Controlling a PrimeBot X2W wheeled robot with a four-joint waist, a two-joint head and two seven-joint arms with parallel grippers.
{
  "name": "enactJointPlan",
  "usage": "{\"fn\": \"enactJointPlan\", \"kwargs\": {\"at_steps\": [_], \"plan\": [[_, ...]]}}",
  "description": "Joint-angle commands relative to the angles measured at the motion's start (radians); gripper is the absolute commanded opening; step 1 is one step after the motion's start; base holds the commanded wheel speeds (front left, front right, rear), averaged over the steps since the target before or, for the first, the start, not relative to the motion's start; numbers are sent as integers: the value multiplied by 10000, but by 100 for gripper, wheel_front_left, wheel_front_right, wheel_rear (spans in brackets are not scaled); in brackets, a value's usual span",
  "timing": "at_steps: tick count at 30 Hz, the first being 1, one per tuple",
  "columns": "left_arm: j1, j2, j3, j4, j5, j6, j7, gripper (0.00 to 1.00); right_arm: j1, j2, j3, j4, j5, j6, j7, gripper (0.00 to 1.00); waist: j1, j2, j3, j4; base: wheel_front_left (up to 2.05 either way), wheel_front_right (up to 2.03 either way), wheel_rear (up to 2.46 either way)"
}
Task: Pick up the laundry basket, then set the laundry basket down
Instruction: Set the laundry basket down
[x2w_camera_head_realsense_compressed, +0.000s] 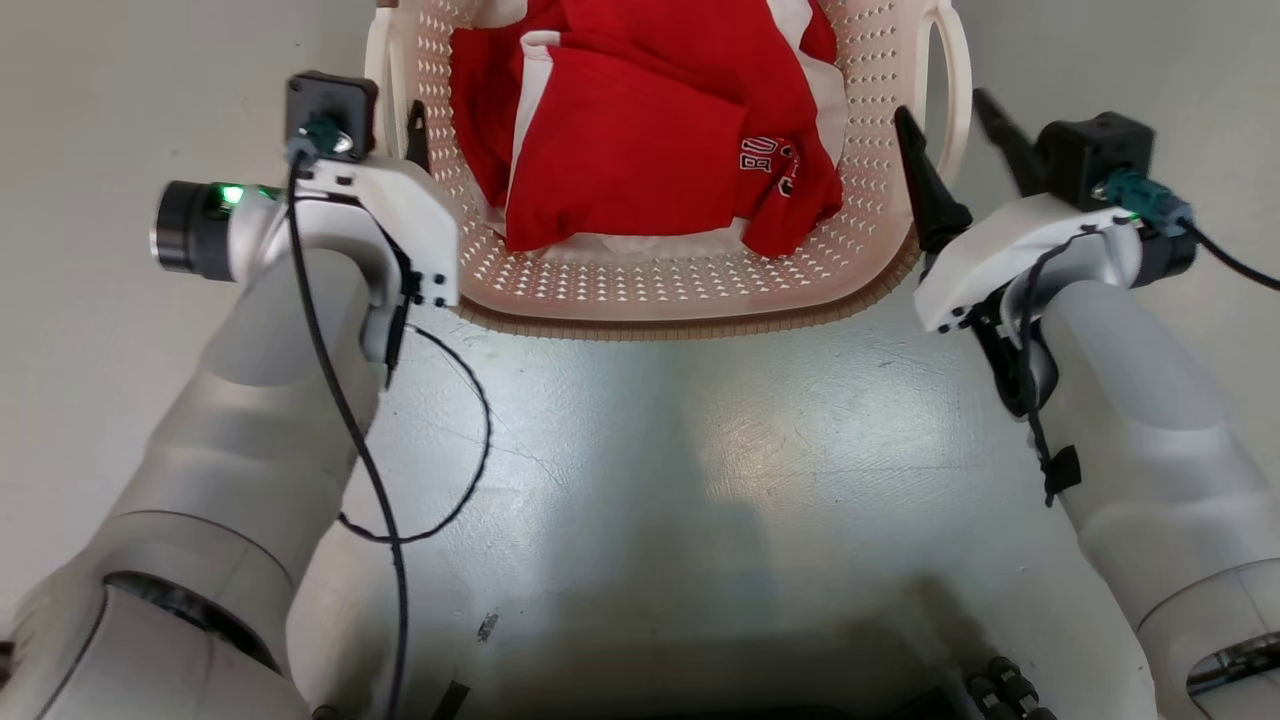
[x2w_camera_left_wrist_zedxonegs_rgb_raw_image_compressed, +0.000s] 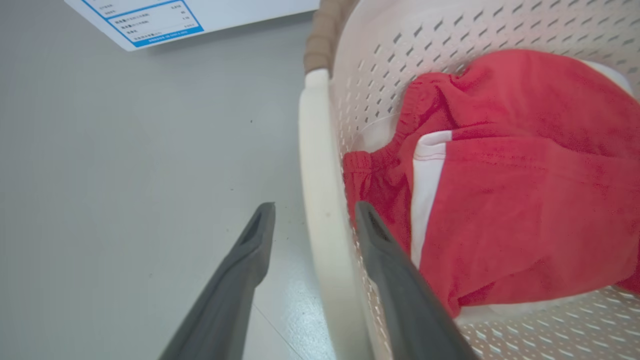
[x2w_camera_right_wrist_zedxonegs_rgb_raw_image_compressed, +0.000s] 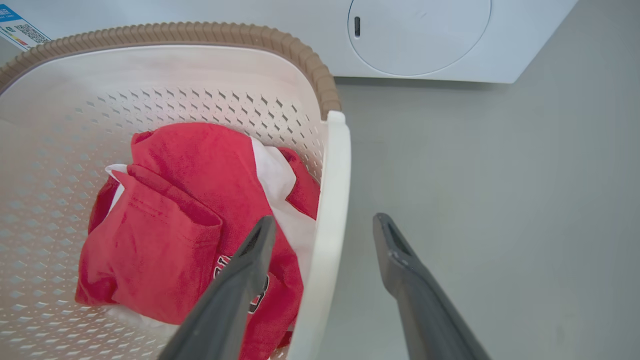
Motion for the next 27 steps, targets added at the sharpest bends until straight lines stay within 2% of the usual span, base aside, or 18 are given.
{"fn": "enactJointPlan", "kwargs": {"at_steps": [1, 8, 15, 22, 27], "plan": [[-17, 400, 171, 68, -50, 67, -35, 100, 574, 153, -28, -221, -249, 58, -135, 100, 1, 0, 4, 3, 0, 0, 0], [47, 366, 269, 187, -86, -30, -55, 100, 892, 376, -897, -555, -1024, 58, -135, 100, 1, 0, -291, -31, 0, 0, 0], [404, 383, 485, 30, -97, -17, -58, 100, 1213, 506, -1295, -656, -1422, 58, -135, 100, 1, 0, -857, -78, 0, 0, 0], [1223, 365, 1025, -687, -55, -50, -59, 100, 1664, 511, -1582, -957, -1839, 58, -135, 100, 1, 0, -2003, -32, 0, 0, 0], [2113, 525, 1764, -1657, 216, 111, -60, 100, 2091, 478, -1783, -1255, -2048, 58, -135, 100, 1, 0, -3135, -10, 0, 0, 0]]}}
